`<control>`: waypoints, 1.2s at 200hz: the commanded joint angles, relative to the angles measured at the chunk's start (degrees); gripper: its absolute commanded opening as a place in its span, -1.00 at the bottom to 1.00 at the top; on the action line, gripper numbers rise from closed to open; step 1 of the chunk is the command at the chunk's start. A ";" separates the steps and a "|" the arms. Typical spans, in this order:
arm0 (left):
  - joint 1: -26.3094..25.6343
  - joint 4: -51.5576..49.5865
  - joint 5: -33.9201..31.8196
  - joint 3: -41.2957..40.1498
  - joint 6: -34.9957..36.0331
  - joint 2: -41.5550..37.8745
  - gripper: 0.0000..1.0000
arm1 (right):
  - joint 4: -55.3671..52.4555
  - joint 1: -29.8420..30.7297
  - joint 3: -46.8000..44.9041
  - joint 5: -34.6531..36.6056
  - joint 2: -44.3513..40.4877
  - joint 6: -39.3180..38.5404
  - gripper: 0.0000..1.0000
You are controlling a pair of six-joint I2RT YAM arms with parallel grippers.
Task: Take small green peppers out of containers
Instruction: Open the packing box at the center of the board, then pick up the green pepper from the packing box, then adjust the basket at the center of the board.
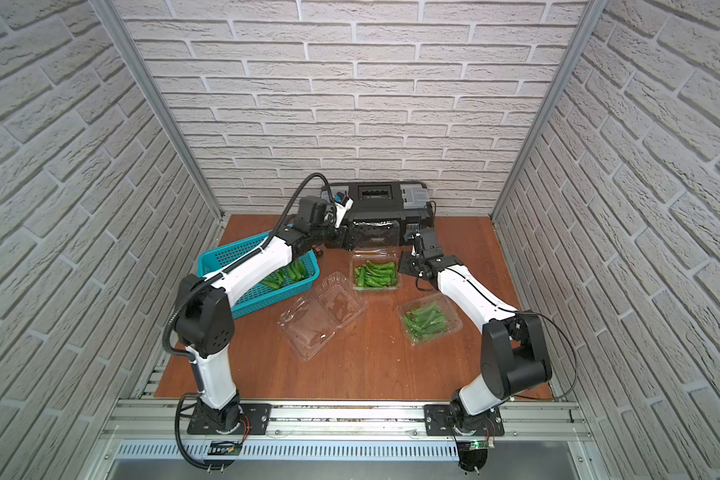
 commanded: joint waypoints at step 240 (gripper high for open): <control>7.12 -4.61 -11.71 -16.12 -15.32 -3.93 0.96 | -7.98 10.57 15.11 1.03 20.44 -3.90 -0.19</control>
